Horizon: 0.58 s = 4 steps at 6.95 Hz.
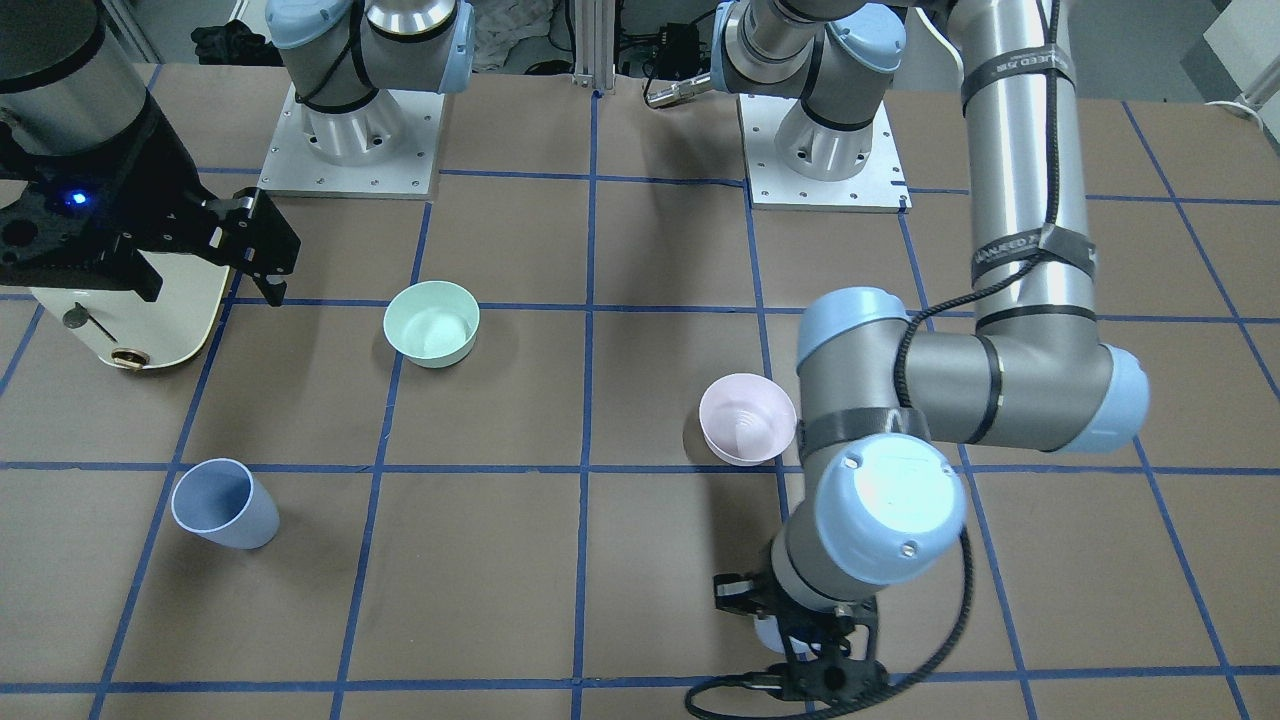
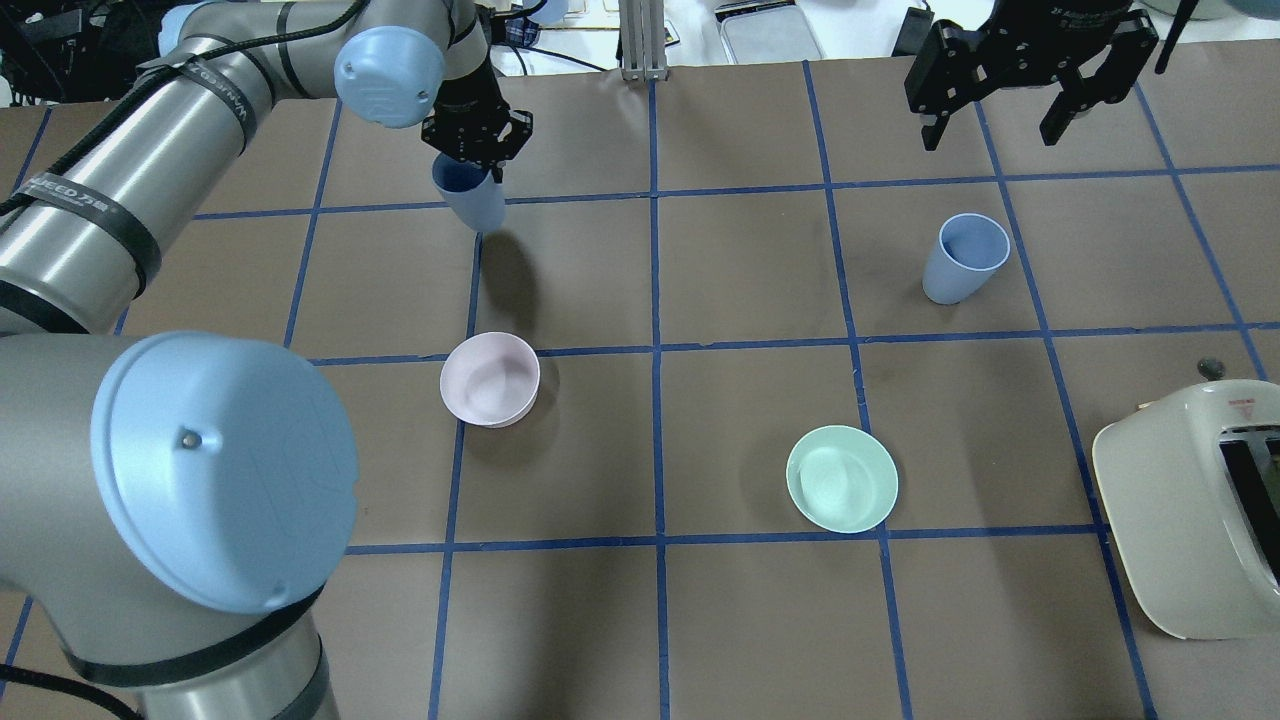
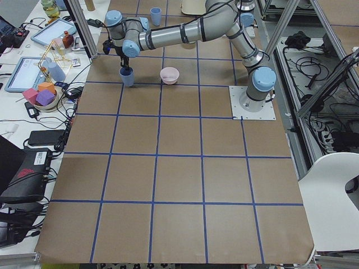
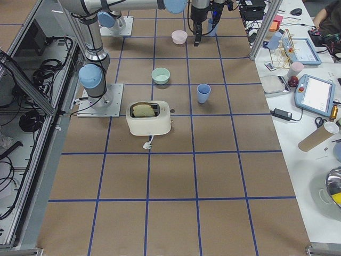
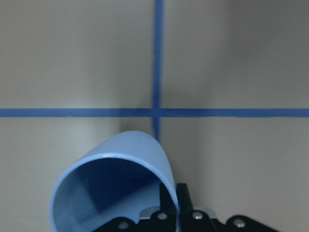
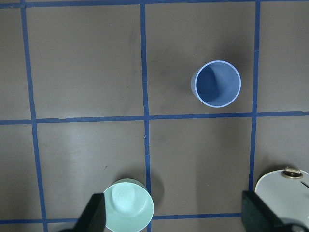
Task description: Stack blue cups with both arms
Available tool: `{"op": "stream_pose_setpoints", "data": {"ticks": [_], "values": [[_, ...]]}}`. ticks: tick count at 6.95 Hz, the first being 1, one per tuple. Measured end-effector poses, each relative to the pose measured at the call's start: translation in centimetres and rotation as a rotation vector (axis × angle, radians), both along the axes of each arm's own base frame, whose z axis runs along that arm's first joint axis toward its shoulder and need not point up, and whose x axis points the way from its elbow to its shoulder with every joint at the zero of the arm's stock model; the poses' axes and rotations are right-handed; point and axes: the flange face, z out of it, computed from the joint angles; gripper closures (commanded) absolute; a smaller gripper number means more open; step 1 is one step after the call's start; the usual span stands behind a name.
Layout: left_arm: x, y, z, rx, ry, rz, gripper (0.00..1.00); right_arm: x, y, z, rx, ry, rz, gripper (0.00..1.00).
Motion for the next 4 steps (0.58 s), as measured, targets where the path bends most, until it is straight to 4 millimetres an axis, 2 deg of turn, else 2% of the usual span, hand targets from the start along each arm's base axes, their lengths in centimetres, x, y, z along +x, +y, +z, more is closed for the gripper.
{"op": "stream_pose_setpoints", "data": {"ticks": [2, 3, 4], "values": [[-9.2, 3.0, -0.2, -0.006, 0.027, 0.078, 1.0, -0.1, 0.0, 0.0, -0.001, 0.001, 0.001, 0.0], [-13.0, 4.7, -0.1, -0.013, 0.029, 0.086, 1.0, -0.1, 0.0, 0.0, -0.001, 0.002, 0.001, 0.0], [-15.8, 6.1, -0.1, -0.017, 0.028, 0.076, 1.0, -0.2, 0.0, 0.1, -0.001, 0.003, 0.0, 0.0]]}}
